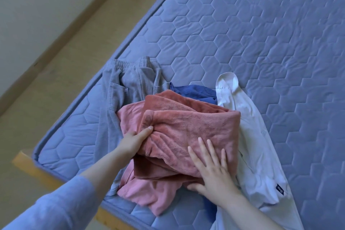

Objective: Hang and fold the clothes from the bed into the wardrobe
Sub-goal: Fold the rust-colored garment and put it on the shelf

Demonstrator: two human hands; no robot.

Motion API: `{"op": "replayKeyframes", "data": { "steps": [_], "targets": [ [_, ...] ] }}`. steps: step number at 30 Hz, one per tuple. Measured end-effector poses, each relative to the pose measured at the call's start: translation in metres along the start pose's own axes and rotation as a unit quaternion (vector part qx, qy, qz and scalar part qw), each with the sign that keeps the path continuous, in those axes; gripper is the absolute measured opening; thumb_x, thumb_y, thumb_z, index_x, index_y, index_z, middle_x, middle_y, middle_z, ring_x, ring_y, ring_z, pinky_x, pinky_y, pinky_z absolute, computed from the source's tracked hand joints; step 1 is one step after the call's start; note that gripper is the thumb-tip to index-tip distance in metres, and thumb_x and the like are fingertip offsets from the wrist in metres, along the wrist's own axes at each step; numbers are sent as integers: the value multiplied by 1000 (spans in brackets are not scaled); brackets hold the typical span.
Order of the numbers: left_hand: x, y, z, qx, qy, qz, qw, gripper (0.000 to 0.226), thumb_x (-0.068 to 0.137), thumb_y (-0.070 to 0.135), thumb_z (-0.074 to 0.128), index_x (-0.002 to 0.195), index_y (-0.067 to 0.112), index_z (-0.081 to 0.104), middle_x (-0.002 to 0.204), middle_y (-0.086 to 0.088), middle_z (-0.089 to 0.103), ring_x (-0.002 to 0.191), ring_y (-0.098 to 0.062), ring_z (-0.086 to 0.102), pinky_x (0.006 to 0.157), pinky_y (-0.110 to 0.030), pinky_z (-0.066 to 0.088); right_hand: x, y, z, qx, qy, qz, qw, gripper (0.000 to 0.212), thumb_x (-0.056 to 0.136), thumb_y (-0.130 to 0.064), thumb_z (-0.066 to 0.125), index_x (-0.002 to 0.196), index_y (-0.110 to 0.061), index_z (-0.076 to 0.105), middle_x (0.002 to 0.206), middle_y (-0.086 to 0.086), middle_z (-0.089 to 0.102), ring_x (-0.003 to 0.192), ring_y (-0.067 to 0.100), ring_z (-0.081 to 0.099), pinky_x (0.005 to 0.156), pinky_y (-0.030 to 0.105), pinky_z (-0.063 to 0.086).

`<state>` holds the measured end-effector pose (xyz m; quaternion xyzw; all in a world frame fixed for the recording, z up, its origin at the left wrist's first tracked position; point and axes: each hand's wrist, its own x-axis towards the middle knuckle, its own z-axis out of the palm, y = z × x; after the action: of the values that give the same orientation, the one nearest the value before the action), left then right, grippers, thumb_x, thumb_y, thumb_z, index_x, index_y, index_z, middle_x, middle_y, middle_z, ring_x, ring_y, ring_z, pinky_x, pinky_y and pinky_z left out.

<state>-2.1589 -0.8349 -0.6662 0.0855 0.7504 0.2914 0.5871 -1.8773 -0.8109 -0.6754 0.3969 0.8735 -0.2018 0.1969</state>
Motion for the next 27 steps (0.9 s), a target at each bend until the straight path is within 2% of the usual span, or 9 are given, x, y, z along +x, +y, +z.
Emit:
{"op": "replayKeyframes", "data": {
  "steps": [3,5,8,10,11,14,18,22,27],
  "targets": [
    [-1,2,1,-9,-17,-30,999,91,41,67,74,117,20,63,115,-5,68,106,-24,65,99,-44,50,-7,27,-7,131,60,26,989,89,79,-85,31,150,-50,-9,159,-11,-27,147,13,-26,117,46,-6],
    [-2,1,3,-16,-24,-37,999,87,43,61,77,119,22,62,115,-5,69,105,-24,66,97,-45,52,0,44,-15,265,130,137,946,89,80,-83,34,153,-44,1,163,-7,-16,151,14,-10,119,38,2],
    [-2,0,3,-17,-39,-17,999,79,46,52,81,115,19,66,110,-7,72,102,-25,68,96,-46,53,22,68,-27,480,103,340,802,112,66,-75,65,154,-23,19,157,7,31,142,27,34,118,47,26],
    [-3,-1,2,-22,-46,-6,999,78,47,51,83,115,16,67,109,-8,73,102,-26,68,98,-46,52,30,78,-26,602,54,367,707,103,56,-70,77,137,-15,47,131,6,61,118,26,60,106,46,44],
    [-4,-1,1,-22,-45,-1,999,78,48,51,83,115,15,68,110,-8,72,103,-26,68,99,-45,50,30,80,-28,619,43,372,690,90,56,-65,81,126,-15,55,120,5,67,108,24,65,100,44,49],
    [-8,3,1,-11,-24,16,1000,77,48,53,81,114,15,69,112,-9,71,107,-26,66,102,-44,47,27,79,-31,616,64,386,683,53,56,-46,88,93,-15,65,91,5,74,84,22,72,79,36,58],
    [-30,18,10,45,32,67,996,68,45,55,72,103,20,65,101,-4,72,97,-21,66,90,-37,51,13,78,-49,625,82,382,675,29,72,-23,84,92,-5,73,78,10,76,73,26,73,70,32,58],
    [-62,35,20,27,41,100,994,43,54,46,71,90,22,67,83,6,73,85,-13,67,68,-25,47,-16,83,-80,606,123,372,692,19,73,-23,83,85,-12,73,72,3,76,69,21,73,63,27,54],
    [-116,77,29,28,22,150,988,52,52,49,71,94,18,68,92,3,73,91,-15,67,84,-34,52,-55,95,-142,580,172,361,710,26,68,-33,85,81,-14,73,69,-2,75,66,17,73,65,28,55]
  ]
}}
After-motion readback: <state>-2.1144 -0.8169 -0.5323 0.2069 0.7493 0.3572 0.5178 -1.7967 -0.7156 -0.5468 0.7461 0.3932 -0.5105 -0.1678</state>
